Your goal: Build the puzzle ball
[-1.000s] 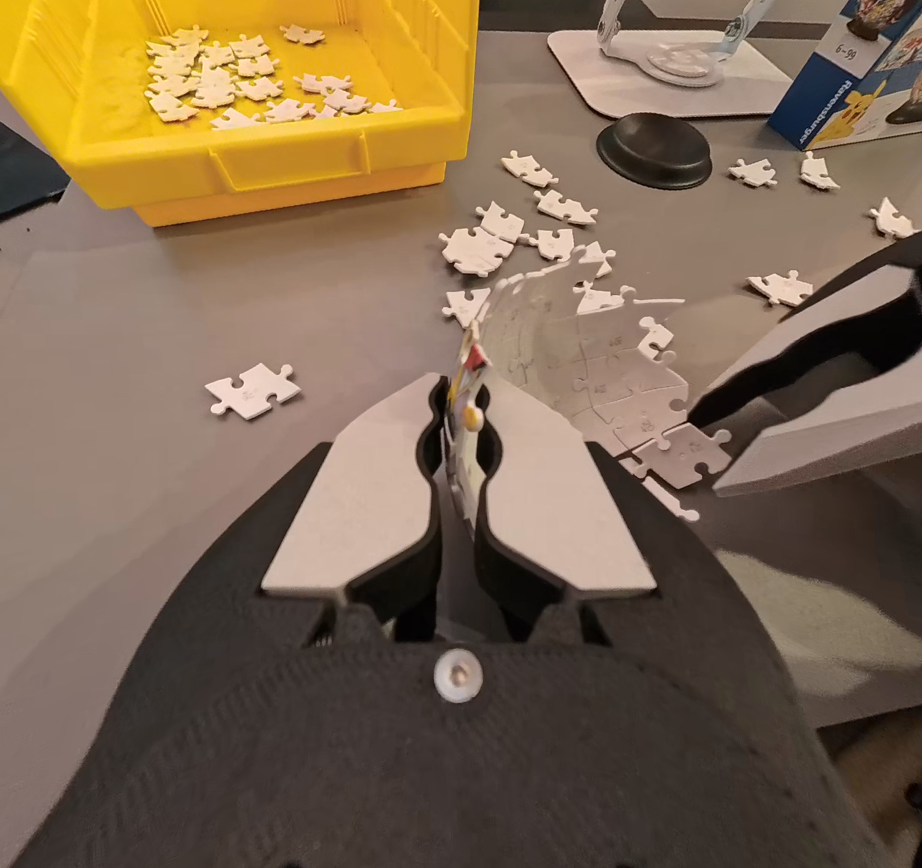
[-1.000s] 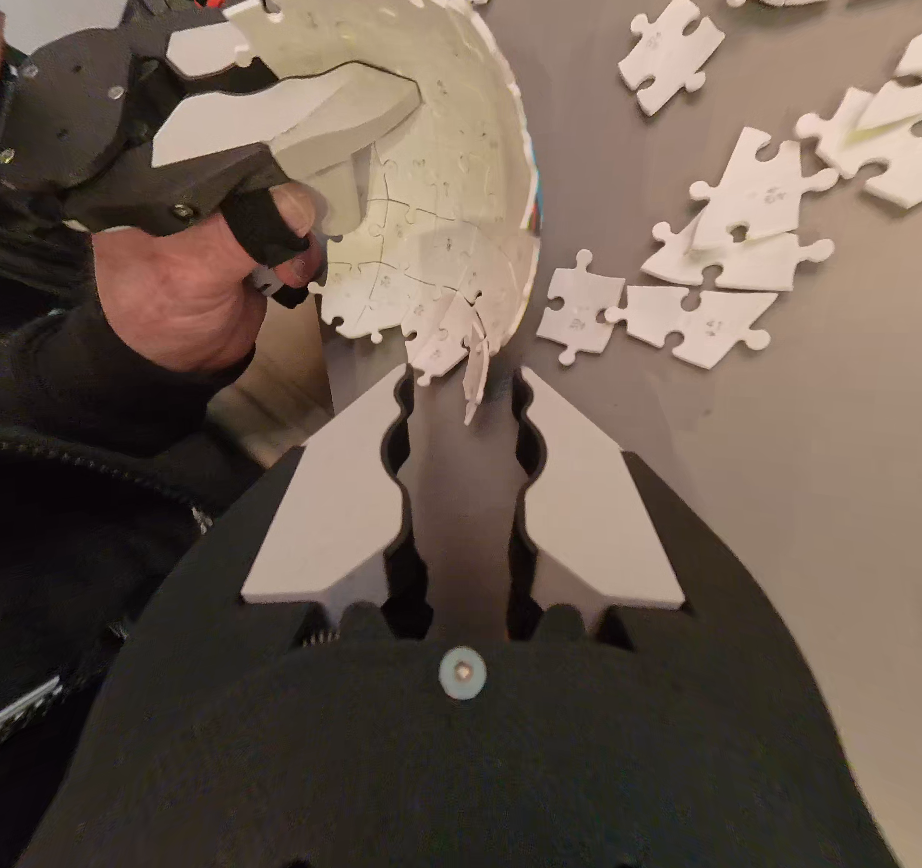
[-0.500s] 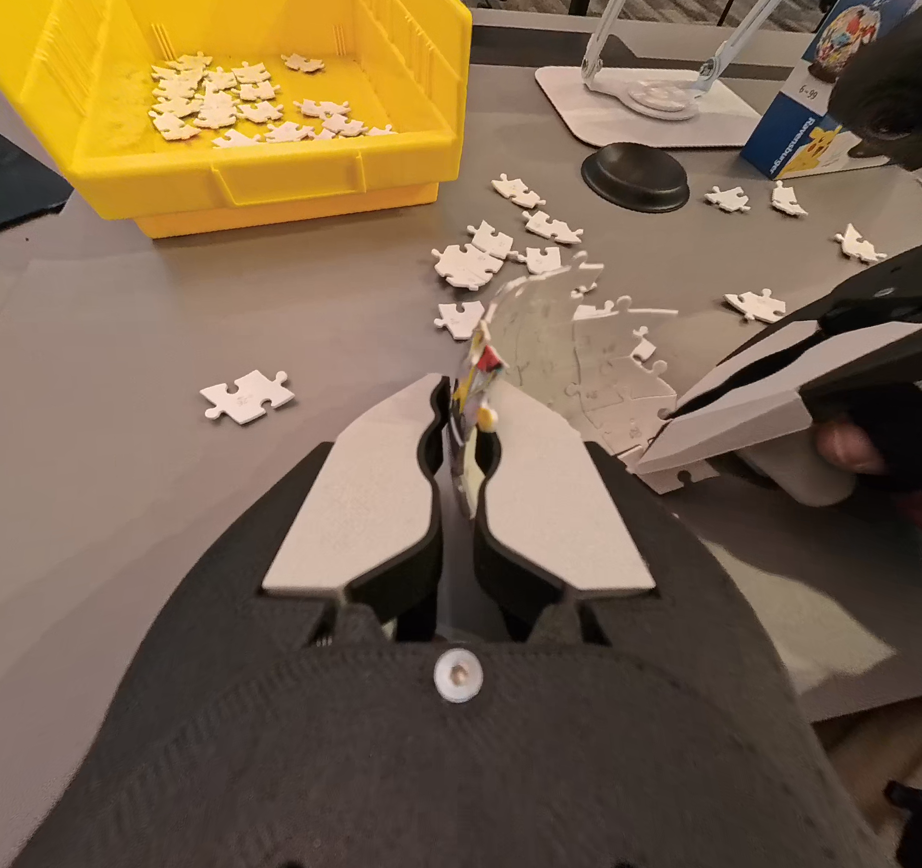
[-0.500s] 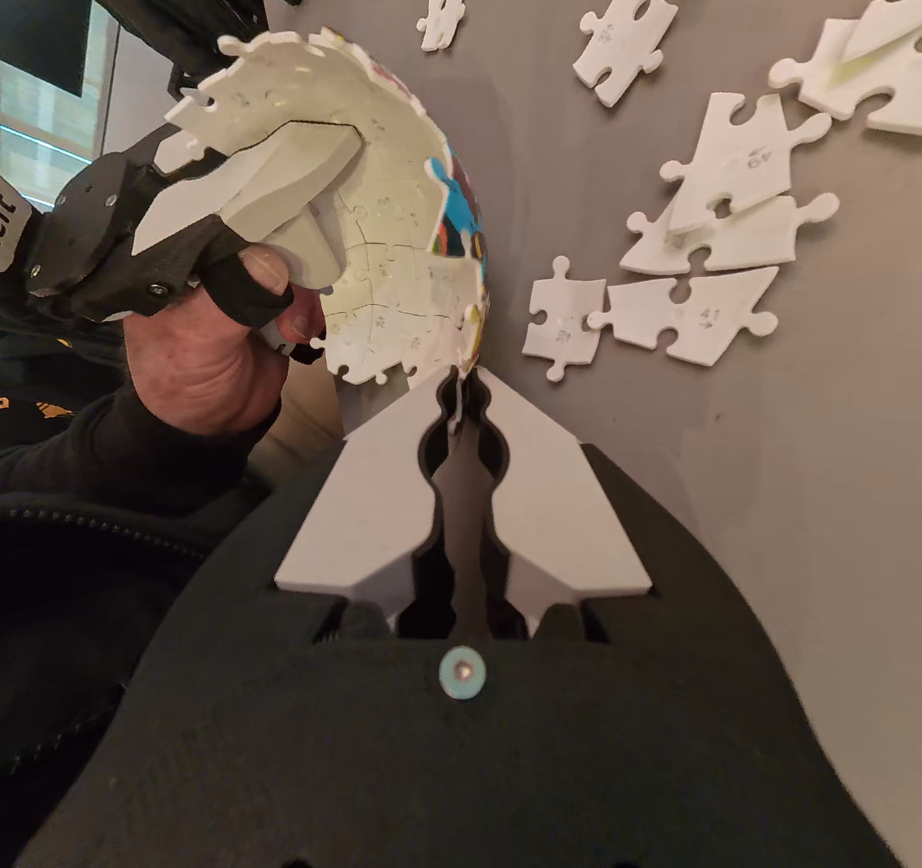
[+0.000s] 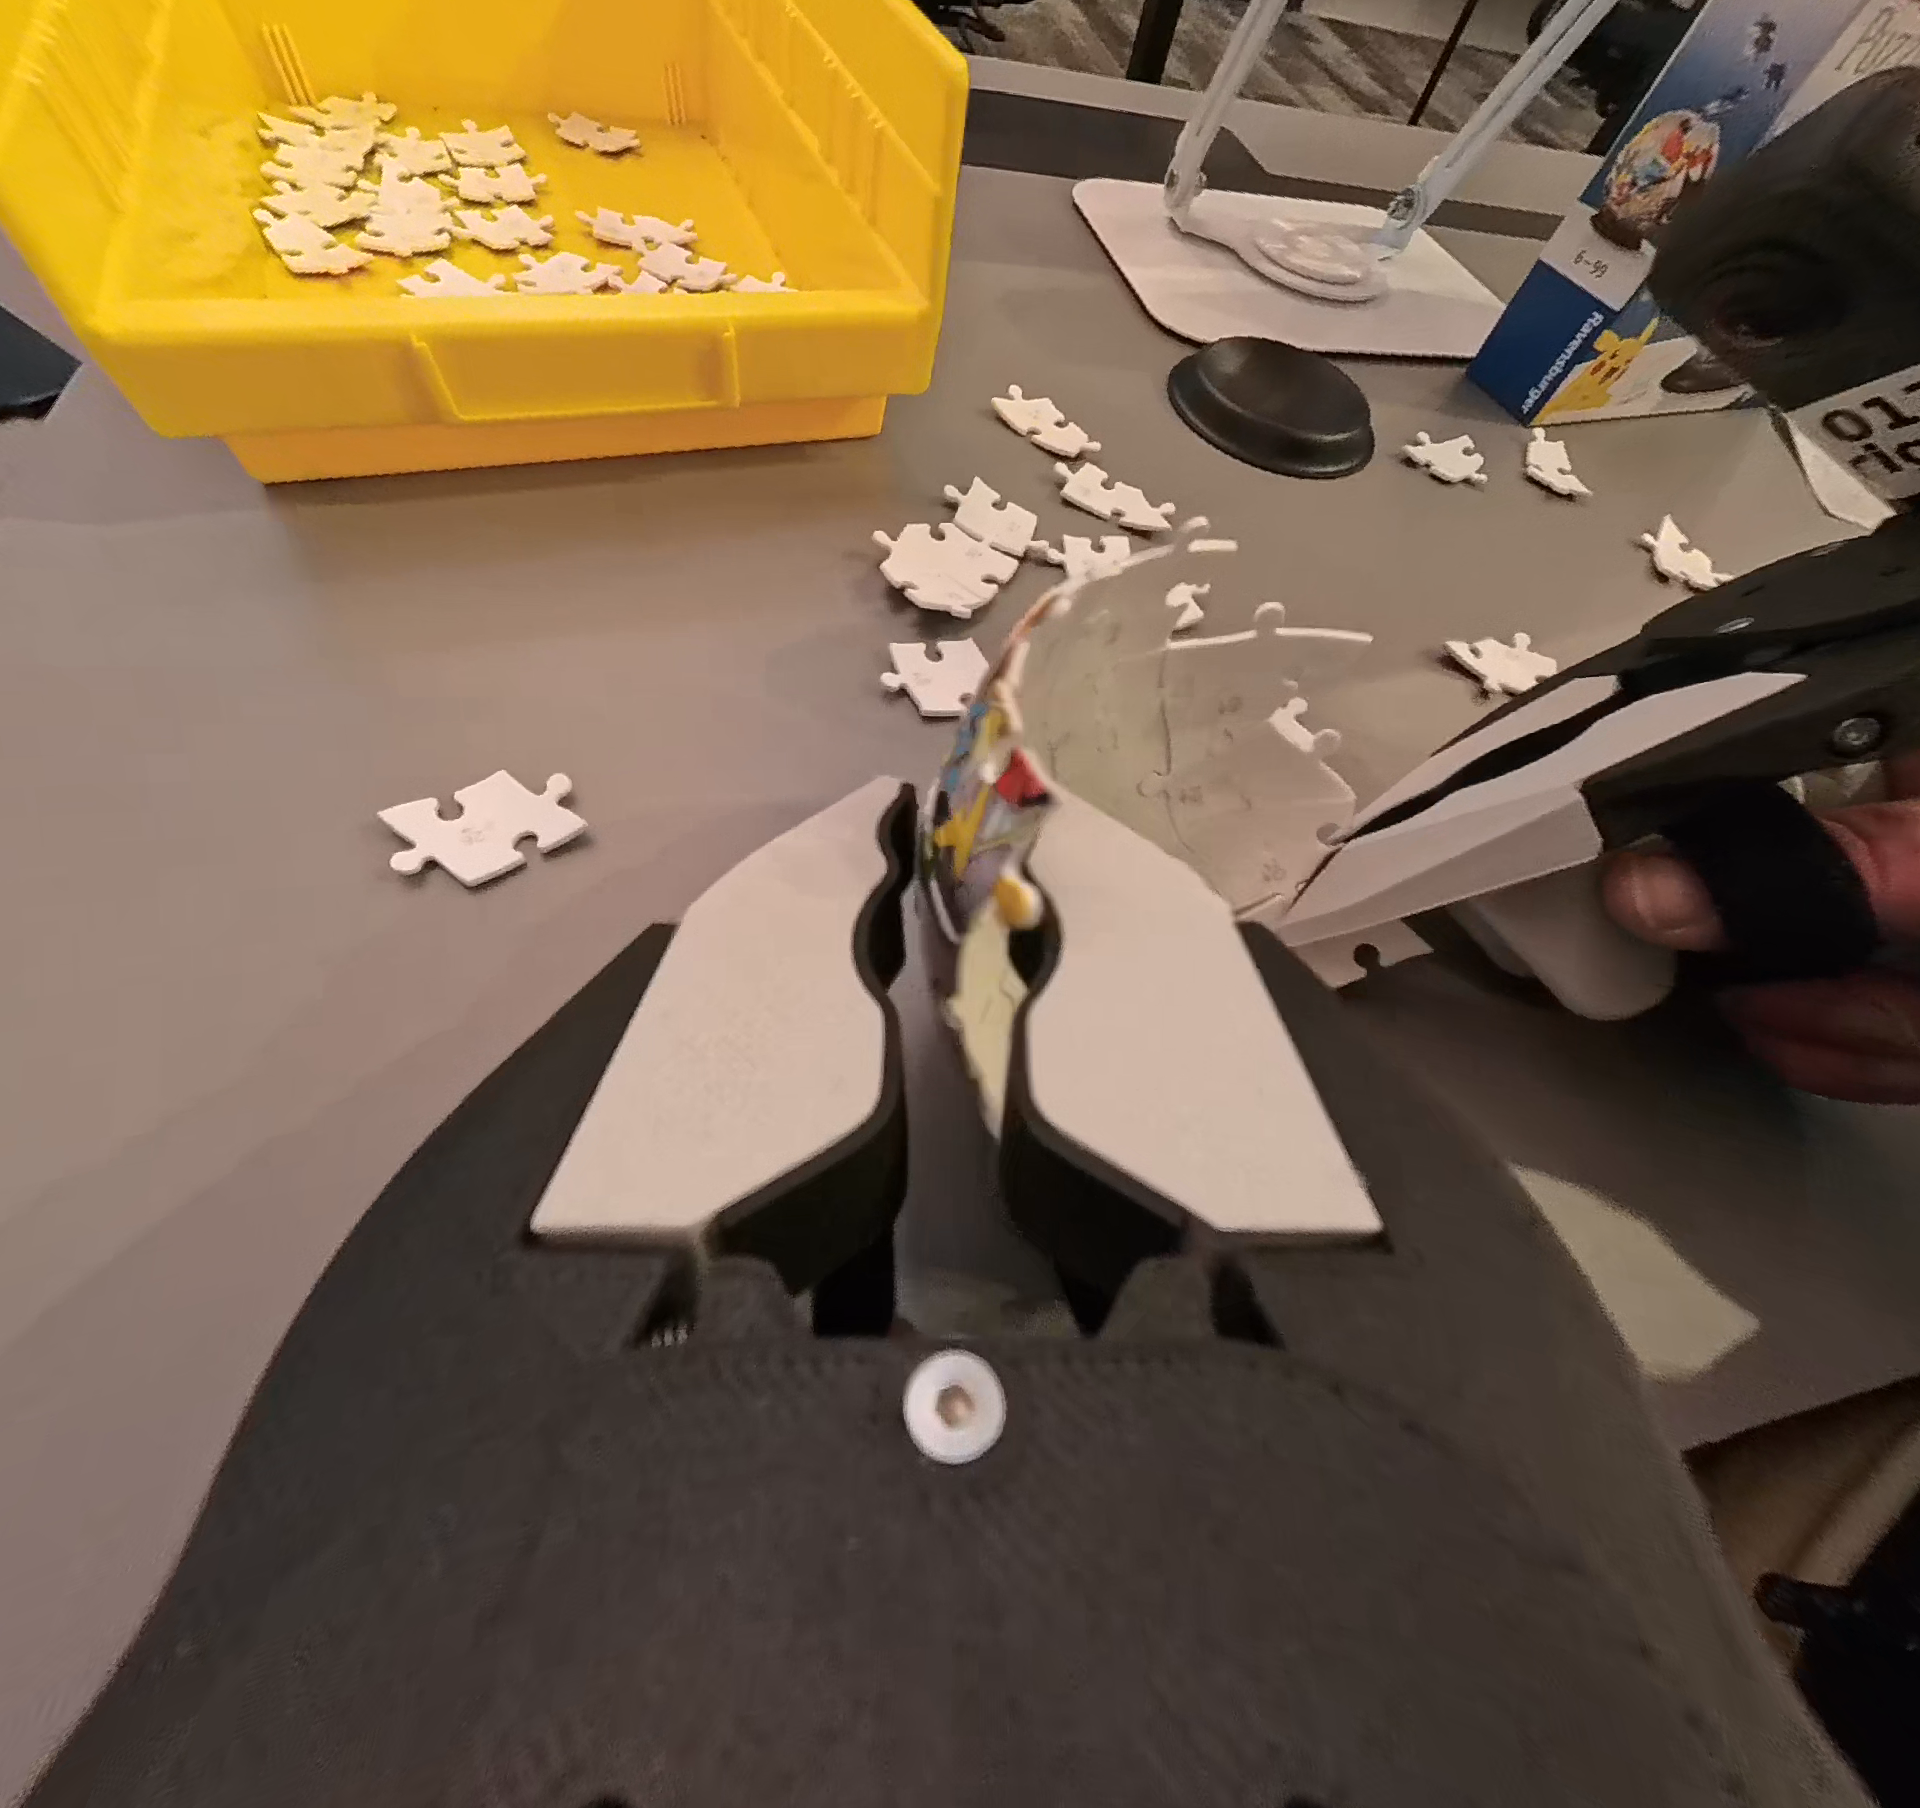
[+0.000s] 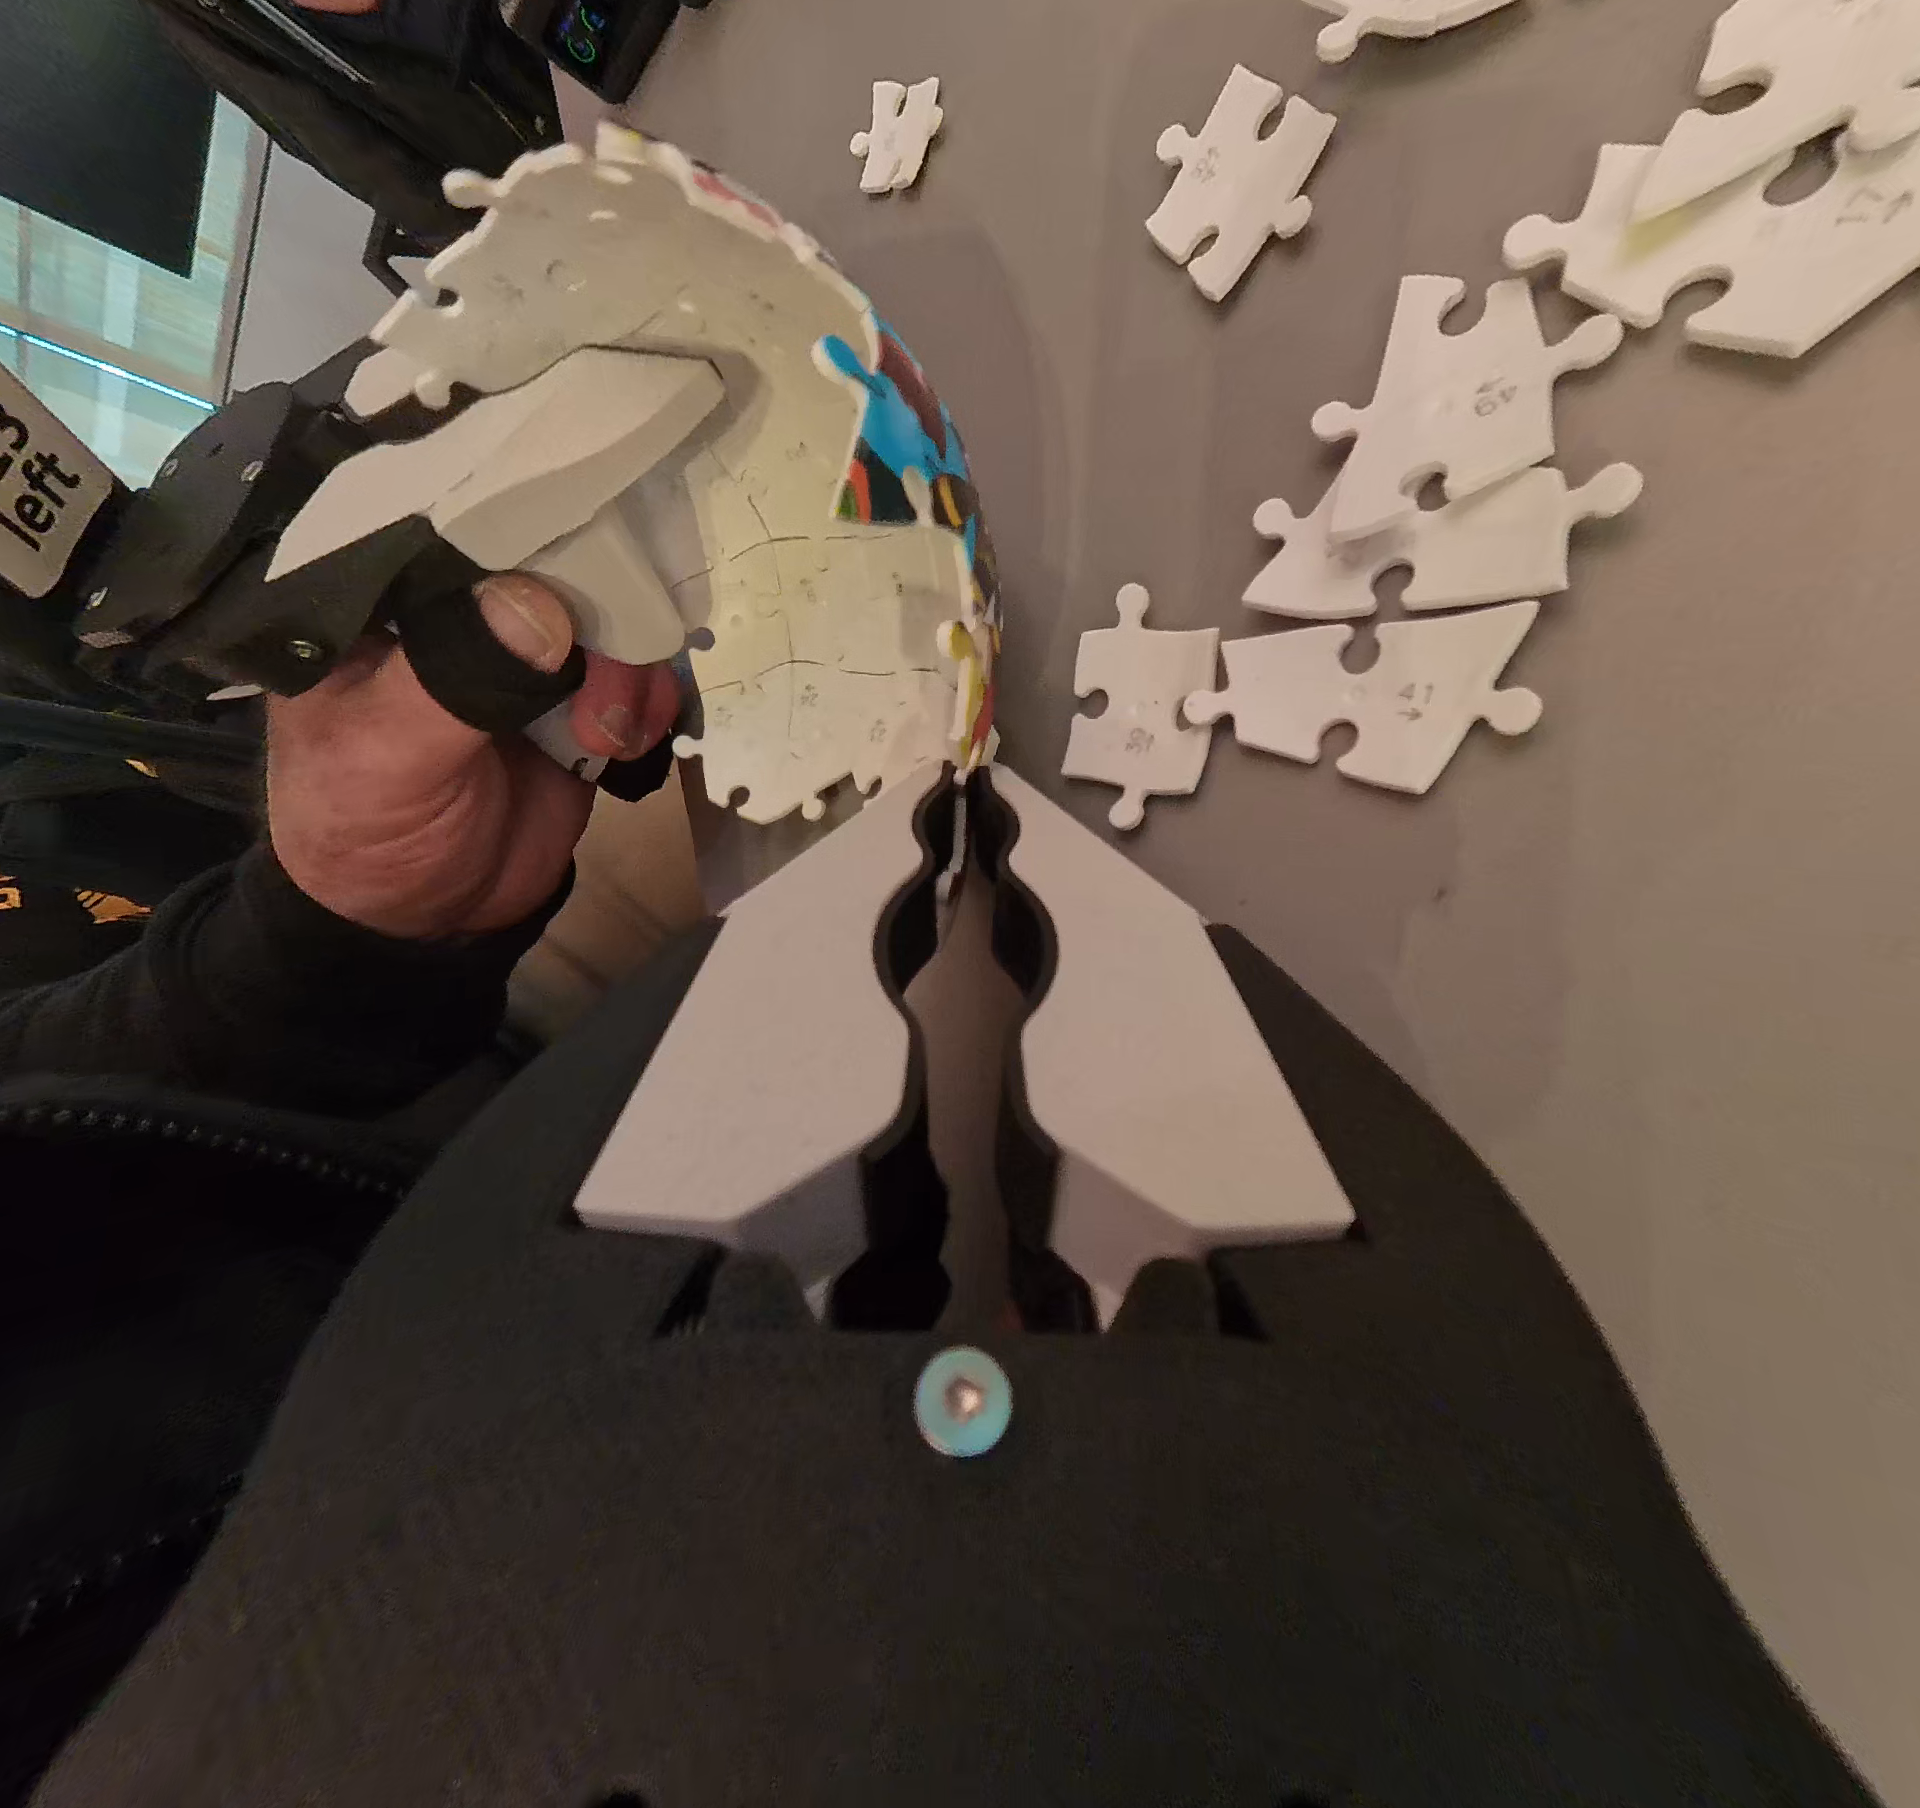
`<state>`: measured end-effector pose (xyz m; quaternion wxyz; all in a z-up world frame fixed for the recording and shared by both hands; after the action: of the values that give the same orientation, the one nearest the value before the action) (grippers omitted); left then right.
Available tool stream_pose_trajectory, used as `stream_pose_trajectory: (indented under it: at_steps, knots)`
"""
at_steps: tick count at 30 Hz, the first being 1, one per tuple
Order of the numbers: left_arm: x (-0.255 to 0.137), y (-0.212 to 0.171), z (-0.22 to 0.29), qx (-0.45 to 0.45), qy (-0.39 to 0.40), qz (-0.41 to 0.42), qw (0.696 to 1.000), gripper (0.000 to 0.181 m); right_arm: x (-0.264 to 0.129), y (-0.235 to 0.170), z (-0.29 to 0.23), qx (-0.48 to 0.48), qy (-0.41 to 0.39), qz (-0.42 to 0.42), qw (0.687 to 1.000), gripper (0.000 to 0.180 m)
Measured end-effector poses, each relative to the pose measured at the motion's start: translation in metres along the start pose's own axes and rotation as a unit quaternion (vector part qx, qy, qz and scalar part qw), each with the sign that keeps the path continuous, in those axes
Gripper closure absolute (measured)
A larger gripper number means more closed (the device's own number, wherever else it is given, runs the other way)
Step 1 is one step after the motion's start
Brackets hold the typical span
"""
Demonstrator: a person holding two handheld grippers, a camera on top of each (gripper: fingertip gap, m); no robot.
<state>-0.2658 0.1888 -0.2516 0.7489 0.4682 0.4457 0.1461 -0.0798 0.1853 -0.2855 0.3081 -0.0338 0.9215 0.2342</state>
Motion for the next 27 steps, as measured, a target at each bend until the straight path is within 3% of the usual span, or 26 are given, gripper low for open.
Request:
stream_pose_trajectory:
  at_steps: [8,14,21,27]
  knots:
    - [-0.006,0.008,0.0,0.026,-0.011,-0.023,0.999,0.143,-0.002,0.005,-0.001,-0.018,-0.01,-0.003,1.0,0.179]
    - [-0.015,0.033,-0.005,0.09,-0.032,-0.09,0.991,0.127,-0.002,0.009,-0.004,-0.049,-0.027,-0.014,0.998,0.179]
    - [-0.003,0.053,-0.005,0.182,-0.093,-0.205,0.957,0.13,0.001,0.014,-0.013,-0.097,-0.05,-0.033,0.994,0.179]
    - [0.013,0.06,0.002,0.256,-0.128,-0.306,0.908,0.137,0.003,0.018,-0.02,-0.133,-0.068,-0.053,0.987,0.179]
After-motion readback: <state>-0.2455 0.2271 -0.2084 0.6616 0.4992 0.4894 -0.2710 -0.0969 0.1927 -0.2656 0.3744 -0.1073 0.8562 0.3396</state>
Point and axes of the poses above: each gripper's, where its closed fingertips meet, x out along the fingers, y out of its top, z = x × y across the jaws, the point moved 9 cm from there along -x, back along the fingers, and after that the axes turned 8 degrees about -z, right-handed, at the moved point
